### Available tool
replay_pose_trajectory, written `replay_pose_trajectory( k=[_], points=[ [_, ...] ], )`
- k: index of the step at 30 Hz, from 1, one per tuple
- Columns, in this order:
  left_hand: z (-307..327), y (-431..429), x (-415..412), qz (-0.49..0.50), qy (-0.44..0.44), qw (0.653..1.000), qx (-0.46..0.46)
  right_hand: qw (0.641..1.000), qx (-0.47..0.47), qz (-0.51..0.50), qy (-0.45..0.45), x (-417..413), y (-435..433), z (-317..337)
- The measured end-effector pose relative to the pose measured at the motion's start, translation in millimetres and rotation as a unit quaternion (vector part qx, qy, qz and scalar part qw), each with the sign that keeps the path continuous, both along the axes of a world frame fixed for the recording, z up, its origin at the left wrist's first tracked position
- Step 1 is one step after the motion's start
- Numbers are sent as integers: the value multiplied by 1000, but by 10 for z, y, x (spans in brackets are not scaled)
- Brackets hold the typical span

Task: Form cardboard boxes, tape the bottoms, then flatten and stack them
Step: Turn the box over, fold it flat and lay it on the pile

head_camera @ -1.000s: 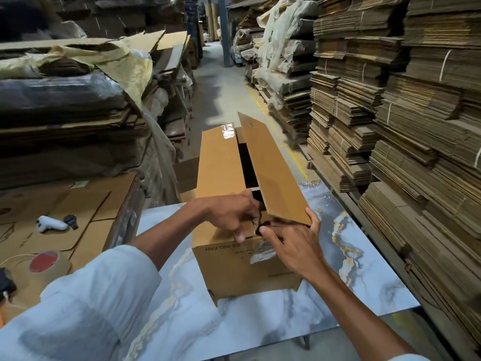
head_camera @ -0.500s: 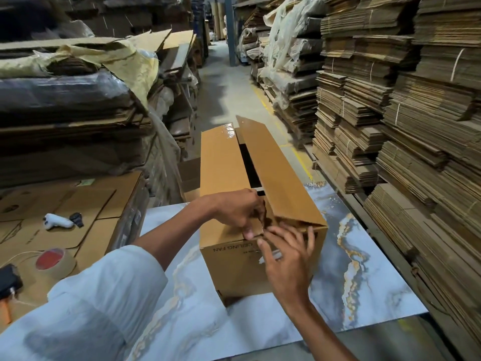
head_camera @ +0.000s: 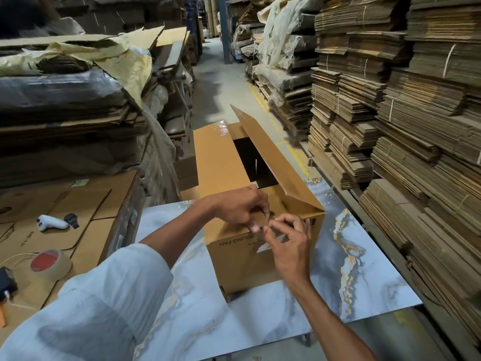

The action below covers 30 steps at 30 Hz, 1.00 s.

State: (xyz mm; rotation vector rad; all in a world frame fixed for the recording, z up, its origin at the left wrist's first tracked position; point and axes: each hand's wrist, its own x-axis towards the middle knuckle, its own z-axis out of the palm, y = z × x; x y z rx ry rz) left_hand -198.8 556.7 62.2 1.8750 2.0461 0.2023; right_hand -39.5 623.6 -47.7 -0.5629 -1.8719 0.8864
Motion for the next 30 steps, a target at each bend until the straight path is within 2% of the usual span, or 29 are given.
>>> replay_pose_trajectory(
  k=[9, 11, 14, 17, 20, 24, 26, 28, 30],
  points=[
    [-117, -48, -17, 14, -35, 999, 13, 999, 11, -5, -34, -67, 56, -16],
    [-35, -101, 42, 9, -77, 996, 36, 999, 12, -12, -39, -77, 67, -20],
    [380, -227, 12, 17, -175, 975, 134, 997, -32, -49, -56, -107, 319, 14],
    [735, -356, -139, 45, -111, 987, 111, 993, -73, -11, -90, -139, 469, 66],
    [734, -460, -181, 62, -43, 994, 78, 994, -39, 6, -103, -102, 348, 54],
    [703, -677, -101, 84, -6, 982, 170, 996, -63, 33, -53, -1, 358, 116],
    [686, -805, -120, 85, 33, 979, 185, 997, -63, 40, -36, 53, 415, 129],
    [659, -945, -162, 77, 90, 977, 178, 997, -46, 47, -31, 115, 466, 118],
    [603, -1033, -182, 59, 191, 957, 211, 997, -39, 43, -50, 168, 510, 144]
  ],
)
